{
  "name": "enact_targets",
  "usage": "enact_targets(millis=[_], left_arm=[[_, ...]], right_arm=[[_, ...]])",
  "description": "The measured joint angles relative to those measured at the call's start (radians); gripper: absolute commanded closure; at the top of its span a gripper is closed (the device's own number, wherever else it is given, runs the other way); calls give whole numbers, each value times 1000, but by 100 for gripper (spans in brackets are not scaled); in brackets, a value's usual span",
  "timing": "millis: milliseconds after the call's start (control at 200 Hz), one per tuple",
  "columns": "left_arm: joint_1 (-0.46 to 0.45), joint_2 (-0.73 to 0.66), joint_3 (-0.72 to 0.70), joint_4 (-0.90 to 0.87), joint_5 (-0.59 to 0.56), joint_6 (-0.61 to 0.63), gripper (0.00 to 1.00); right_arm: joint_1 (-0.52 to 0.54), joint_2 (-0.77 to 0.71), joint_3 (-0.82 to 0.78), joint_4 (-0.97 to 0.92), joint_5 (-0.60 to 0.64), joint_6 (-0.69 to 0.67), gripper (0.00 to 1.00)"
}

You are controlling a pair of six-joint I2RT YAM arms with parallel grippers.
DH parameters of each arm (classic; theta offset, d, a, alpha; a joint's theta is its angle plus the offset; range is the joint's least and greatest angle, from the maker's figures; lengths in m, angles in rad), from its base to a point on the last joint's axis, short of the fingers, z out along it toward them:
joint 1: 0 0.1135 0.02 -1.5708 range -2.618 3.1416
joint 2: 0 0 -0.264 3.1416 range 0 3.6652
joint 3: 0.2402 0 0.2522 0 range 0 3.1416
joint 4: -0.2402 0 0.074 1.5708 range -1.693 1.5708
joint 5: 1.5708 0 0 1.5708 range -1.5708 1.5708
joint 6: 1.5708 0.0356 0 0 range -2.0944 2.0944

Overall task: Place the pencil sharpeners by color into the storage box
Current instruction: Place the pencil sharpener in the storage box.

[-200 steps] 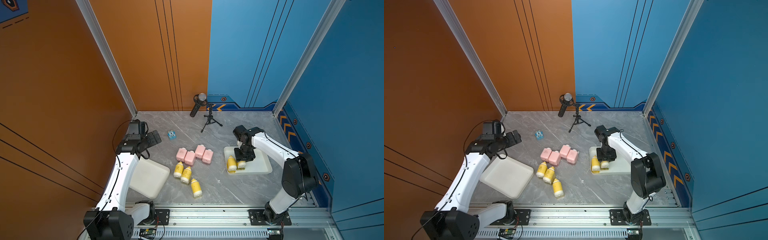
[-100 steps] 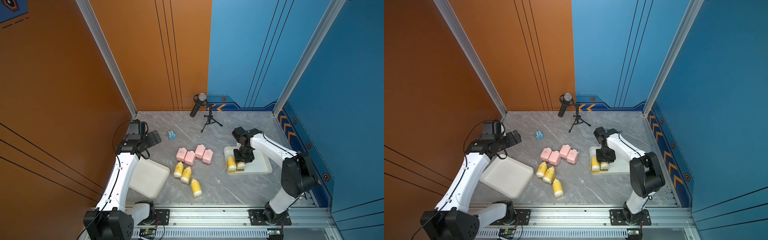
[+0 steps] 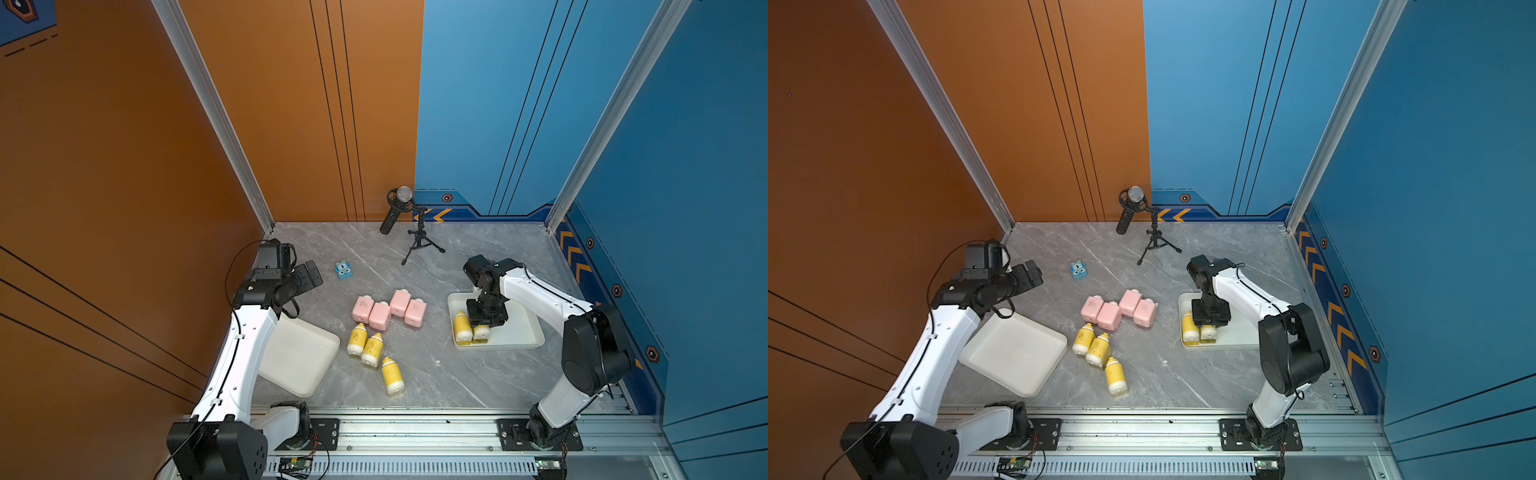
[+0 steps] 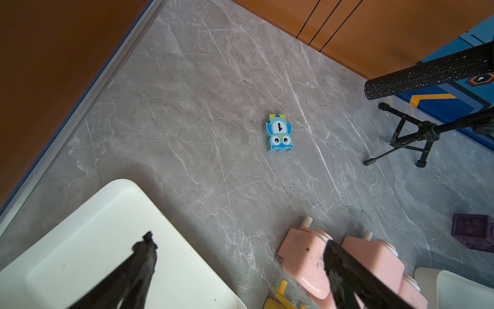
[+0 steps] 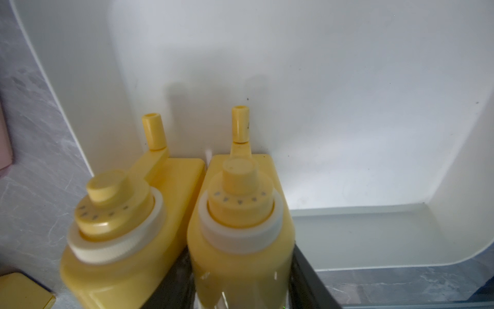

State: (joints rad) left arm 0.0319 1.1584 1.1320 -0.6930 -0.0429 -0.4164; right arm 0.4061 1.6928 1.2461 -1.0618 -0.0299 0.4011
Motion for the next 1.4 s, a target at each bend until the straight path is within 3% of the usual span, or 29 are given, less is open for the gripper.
enact_targets(millis=[535, 911, 1111, 1401], left_arm=[[0, 0, 0, 0, 0, 0, 2], [0, 0, 0, 0, 0, 0, 2], [1, 0, 0, 0, 0, 0, 2], [13, 0, 0, 0, 3, 0, 2]], right_arm=[[1, -14, 0, 0, 0, 4, 38], [39, -177, 21, -49, 8, 15, 38], [189, -272, 79, -91, 24, 50, 35], [566, -258, 95, -81, 61, 228, 33]])
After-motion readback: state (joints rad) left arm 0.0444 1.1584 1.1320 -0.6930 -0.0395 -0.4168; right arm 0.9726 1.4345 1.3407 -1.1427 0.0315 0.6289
